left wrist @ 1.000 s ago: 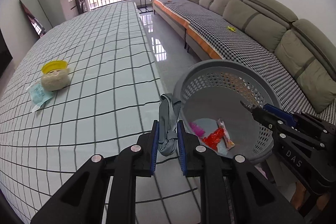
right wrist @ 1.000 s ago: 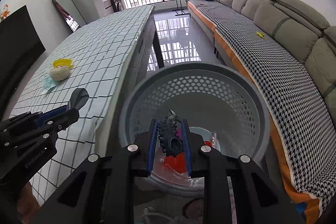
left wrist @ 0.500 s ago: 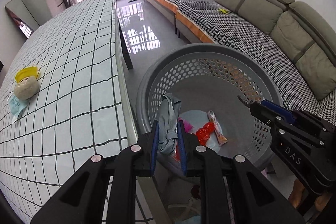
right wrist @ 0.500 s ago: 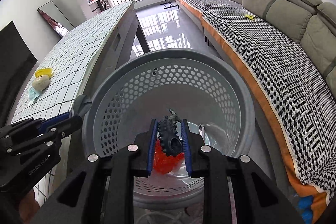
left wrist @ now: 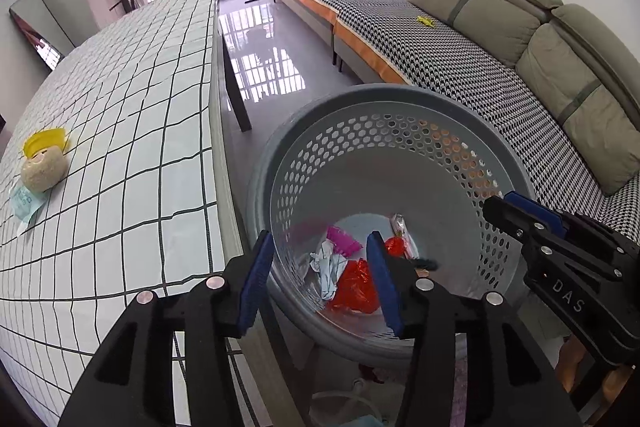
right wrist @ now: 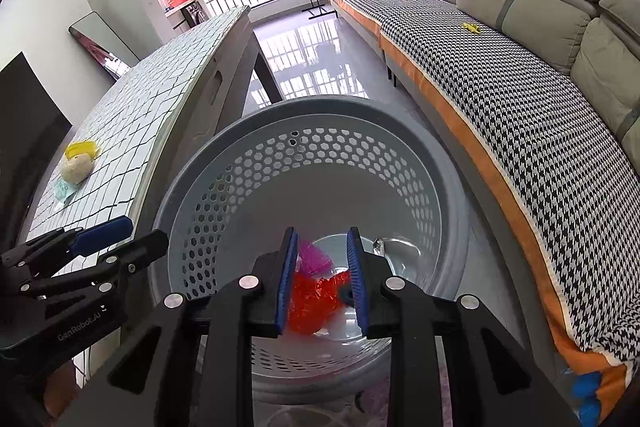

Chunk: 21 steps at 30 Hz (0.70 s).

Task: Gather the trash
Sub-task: 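Carry sock and toy over the grey basket and open both grippers, then move both open grippers back from the basket over the table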

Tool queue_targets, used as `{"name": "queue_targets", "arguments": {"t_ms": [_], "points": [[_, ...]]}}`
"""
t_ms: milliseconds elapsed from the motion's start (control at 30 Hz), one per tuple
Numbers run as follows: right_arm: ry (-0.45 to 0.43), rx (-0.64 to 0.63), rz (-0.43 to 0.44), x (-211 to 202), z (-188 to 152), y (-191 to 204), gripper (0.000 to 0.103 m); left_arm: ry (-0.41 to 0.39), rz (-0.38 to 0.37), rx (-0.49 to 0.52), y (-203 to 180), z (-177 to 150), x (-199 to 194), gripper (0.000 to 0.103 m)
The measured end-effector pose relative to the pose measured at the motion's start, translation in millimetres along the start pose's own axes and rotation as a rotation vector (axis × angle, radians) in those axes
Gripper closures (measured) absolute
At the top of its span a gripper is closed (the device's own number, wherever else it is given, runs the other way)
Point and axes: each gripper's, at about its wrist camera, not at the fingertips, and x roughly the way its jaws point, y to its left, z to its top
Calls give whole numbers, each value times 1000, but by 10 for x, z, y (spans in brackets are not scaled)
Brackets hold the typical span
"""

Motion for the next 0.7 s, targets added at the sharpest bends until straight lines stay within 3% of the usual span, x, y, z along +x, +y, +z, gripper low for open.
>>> {"name": "queue_targets", "arguments": {"t_ms": [700], "points": [[-25,-1,-24,-120,-41,141,69,-56,5,-41,138,-49,-235,42]]}}
